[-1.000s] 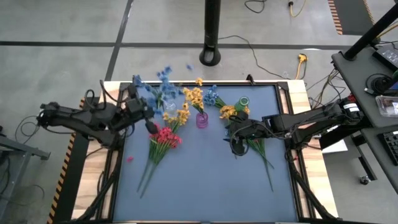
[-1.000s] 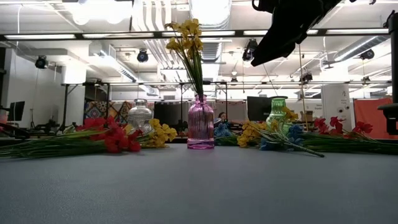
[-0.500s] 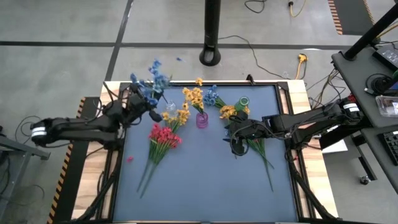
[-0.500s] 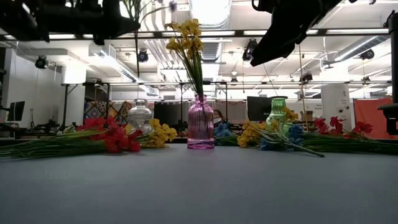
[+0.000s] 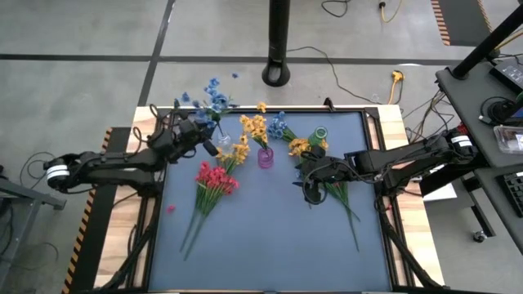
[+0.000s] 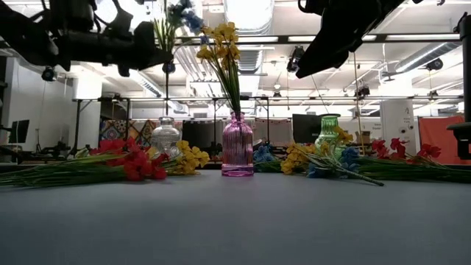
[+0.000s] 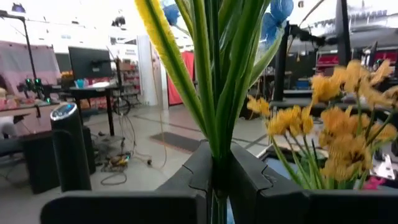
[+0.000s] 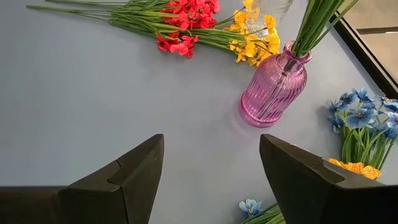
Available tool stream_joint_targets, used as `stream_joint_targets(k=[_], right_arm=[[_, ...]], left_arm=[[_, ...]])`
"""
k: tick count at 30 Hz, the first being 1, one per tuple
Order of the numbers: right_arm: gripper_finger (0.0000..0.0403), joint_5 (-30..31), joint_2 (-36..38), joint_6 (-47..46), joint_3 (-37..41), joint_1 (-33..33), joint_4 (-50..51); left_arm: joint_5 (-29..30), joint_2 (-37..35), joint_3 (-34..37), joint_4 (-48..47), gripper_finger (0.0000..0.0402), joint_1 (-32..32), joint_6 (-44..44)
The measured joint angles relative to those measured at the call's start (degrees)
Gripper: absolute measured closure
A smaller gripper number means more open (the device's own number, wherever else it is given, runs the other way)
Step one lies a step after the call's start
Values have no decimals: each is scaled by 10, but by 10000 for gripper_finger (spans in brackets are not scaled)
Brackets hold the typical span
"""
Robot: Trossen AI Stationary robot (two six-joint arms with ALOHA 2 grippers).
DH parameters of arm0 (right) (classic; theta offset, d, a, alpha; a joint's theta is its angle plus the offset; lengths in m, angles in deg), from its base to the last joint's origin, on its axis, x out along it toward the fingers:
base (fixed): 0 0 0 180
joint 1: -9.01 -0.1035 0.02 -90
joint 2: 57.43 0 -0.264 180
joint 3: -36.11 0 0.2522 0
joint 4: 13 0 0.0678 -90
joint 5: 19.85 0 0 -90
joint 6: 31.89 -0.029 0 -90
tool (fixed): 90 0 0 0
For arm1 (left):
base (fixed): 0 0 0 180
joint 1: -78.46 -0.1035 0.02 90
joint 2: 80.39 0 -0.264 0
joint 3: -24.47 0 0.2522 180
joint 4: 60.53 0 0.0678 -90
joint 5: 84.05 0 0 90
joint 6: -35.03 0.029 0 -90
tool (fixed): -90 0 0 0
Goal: Sort flowers into vase by color
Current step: Put the bottom left blue flowers into the transparent vase
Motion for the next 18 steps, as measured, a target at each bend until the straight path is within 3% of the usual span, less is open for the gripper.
stream_joint_targets(k=[13, 18], right_arm=[[147, 0, 0, 4, 0, 0, 0], [141, 0, 0, 4, 0, 0, 0]], left_arm=[[37, 34, 0, 0, 389, 0, -8], [60, 40, 0, 0, 381, 0, -57]])
